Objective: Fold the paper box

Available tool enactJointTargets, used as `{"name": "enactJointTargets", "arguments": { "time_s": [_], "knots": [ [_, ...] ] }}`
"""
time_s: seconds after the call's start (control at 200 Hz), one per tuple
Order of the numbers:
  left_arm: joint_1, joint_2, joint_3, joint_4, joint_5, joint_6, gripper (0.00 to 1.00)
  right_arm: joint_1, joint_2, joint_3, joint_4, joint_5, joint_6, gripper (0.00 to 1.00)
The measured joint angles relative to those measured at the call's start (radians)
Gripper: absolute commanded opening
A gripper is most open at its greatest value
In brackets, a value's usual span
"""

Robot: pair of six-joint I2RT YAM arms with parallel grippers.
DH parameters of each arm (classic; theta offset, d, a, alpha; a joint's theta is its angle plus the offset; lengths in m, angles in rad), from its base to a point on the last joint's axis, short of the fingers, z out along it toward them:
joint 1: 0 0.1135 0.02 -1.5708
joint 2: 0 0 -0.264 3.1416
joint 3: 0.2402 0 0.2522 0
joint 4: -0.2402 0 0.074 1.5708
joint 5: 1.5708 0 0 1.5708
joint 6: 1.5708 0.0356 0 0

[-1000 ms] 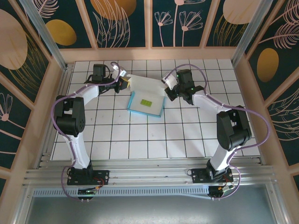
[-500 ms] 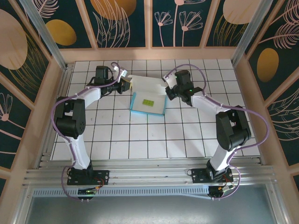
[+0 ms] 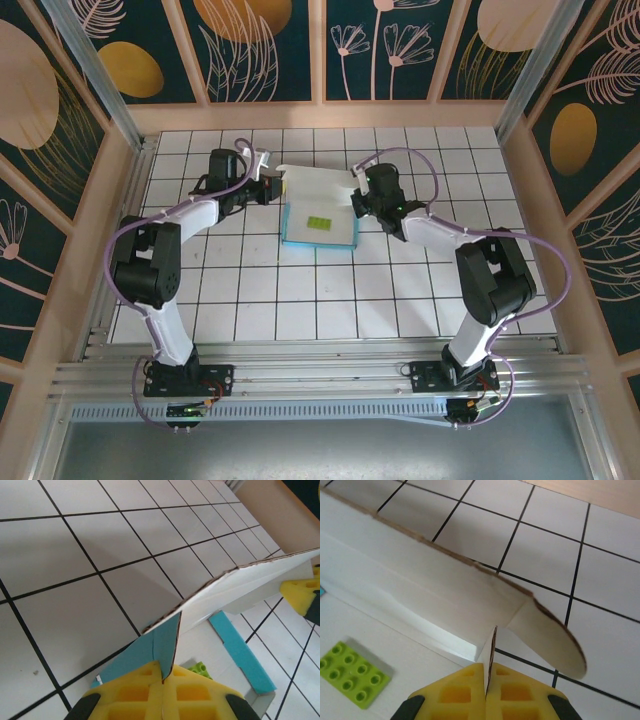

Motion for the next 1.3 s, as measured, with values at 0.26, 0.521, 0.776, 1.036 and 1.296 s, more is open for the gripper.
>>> {"name": "enactJointTargets", "arguments": {
  "time_s": [0.26,0.521,0.776,1.036,1.296],
  "knots": [
    [-0.029,-0.045,-0.092,0.067,-0.024,-0.071,0.07,0.019,-0.005,-0.050,0.079,0.063,0.155,0.00],
    [-0.041,-0.076,-0.159,0.126,-0.054,-0.131,0.09,0.064,-0.012,-0.096,0.137,0.139,0.251,0.00],
    [-0.067,-0.129,-0.253,0.187,-0.069,-0.190,0.09,0.094,-0.076,-0.185,0.175,0.159,0.284,0.00],
    [-0.084,-0.174,-0.336,0.229,-0.084,-0.230,0.10,0.122,-0.112,-0.262,0.238,0.177,0.307,0.01],
    [-0.119,-0.176,-0.404,0.254,-0.068,-0.257,0.10,0.176,-0.120,-0.312,0.290,0.178,0.316,0.02]
  ]
}}
